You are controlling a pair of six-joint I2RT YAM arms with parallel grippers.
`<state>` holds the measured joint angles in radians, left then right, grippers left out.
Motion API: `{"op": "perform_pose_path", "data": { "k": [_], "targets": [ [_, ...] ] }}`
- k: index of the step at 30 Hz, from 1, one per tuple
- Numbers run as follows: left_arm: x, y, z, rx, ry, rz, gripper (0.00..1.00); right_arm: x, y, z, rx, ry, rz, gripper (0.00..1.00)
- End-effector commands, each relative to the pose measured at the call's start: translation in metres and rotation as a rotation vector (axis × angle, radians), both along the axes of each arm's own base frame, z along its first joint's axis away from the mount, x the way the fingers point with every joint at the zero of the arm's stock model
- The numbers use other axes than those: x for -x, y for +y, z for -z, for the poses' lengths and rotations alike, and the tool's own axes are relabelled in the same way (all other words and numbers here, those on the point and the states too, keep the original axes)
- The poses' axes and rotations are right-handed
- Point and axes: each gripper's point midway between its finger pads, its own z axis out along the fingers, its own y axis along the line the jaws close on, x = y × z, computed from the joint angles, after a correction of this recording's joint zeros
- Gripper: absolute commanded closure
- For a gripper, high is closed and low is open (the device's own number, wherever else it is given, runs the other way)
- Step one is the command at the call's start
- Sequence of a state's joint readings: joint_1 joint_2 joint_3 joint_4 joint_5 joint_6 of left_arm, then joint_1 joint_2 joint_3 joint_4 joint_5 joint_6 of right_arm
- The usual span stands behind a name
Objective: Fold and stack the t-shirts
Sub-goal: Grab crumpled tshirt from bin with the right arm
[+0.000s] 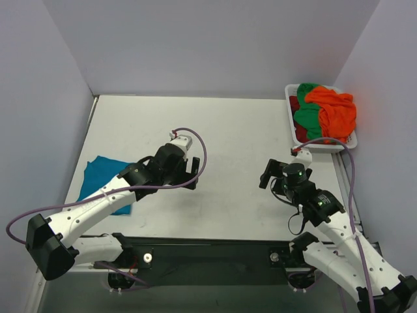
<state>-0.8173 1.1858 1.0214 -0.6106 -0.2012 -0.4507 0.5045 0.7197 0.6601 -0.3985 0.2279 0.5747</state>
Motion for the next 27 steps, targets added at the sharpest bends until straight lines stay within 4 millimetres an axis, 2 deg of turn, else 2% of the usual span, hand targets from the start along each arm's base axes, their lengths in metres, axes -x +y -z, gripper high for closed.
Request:
{"op": "perform_pose_path", "data": {
  "k": [1, 4, 5, 6, 7, 8, 9, 10, 11, 12, 13, 14, 15, 16, 19, 21, 22, 24, 25, 27],
  "targets": [
    [0.004, -0.001, -0.011, 0.03, -0.012, 0.019, 0.03, -0.002, -0.001, -0.005, 0.022, 0.016, 0.0, 0.0],
    [0.007, -0.001, -0.016, 0.034, -0.01, 0.029, 0.03, -0.015, -0.003, -0.012, 0.075, 0.028, -0.002, 0.0],
    [0.007, 0.001, -0.02, 0.031, -0.014, 0.029, 0.03, -0.028, -0.007, -0.028, 0.073, -0.001, 0.022, 0.0],
    [0.006, 0.001, -0.023, 0.031, -0.02, 0.026, 0.03, -0.036, -0.011, -0.033, 0.084, 0.004, 0.035, 0.0],
    [0.007, 0.002, -0.027, 0.036, -0.028, 0.026, 0.03, -0.047, -0.01, -0.026, 0.091, 0.05, 0.027, 0.0],
    [0.007, 0.003, -0.03, 0.034, -0.034, 0.031, 0.03, -0.063, -0.013, -0.049, 0.087, 0.015, 0.026, 0.0],
    [0.007, 0.004, -0.035, 0.037, -0.041, 0.031, 0.03, -0.076, -0.033, -0.053, 0.084, 0.022, 0.088, 0.0],
    [0.008, 0.006, -0.04, 0.038, -0.05, 0.032, 0.03, -0.091, -0.044, -0.05, 0.084, 0.052, 0.12, 0.0],
    [0.008, 0.007, -0.043, 0.038, -0.056, 0.033, 0.03, -0.107, -0.049, -0.07, 0.047, 0.023, 0.123, 0.0],
    [0.009, 0.008, -0.047, 0.035, -0.058, 0.034, 0.03, -0.118, -0.059, -0.077, 0.031, 0.016, 0.148, 0.0],
    [0.009, 0.01, -0.051, 0.033, -0.066, 0.036, 0.03, -0.134, -0.088, -0.07, 0.018, 0.051, 0.225, 0.01],
    [0.009, 0.012, -0.053, 0.027, -0.071, 0.036, 0.03, -0.143, -0.101, -0.072, -0.009, 0.053, 0.276, 0.01],
    [0.009, 0.013, -0.055, 0.029, -0.077, 0.037, 0.03, -0.156, -0.112, -0.088, -0.046, 0.02, 0.299, 0.02],
    [0.008, 0.015, -0.057, 0.031, -0.085, 0.034, 0.03, -0.165, -0.138, -0.078, -0.066, 0.048, 0.374, 0.03],
    [0.007, 0.015, -0.059, 0.027, -0.09, 0.04, 0.03, -0.197, -0.185, -0.08, -0.14, 0.027, 0.519, 0.04],
    [0.005, 0.015, -0.059, 0.027, -0.086, 0.043, 0.03, -0.213, -0.199, -0.076, -0.186, 0.031, 0.564, 0.1],
    [0.005, 0.014, -0.059, 0.028, -0.085, 0.043, 0.03, -0.223, -0.217, -0.064, -0.221, 0.052, 0.602, 0.13],
    [0.005, 0.014, -0.058, 0.027, -0.075, 0.046, 0.03, -0.233, -0.23, -0.05, -0.295, 0.063, 0.651, 0.19],
    [0.005, 0.014, -0.059, 0.028, -0.075, 0.047, 0.03, -0.239, -0.235, -0.033, -0.314, 0.081, 0.674, 0.19],
    [0.005, 0.016, -0.059, 0.025, -0.078, 0.049, 0.03, -0.248, -0.246, -0.015, -0.318, 0.094, 0.708, 0.19]
  ]
}}
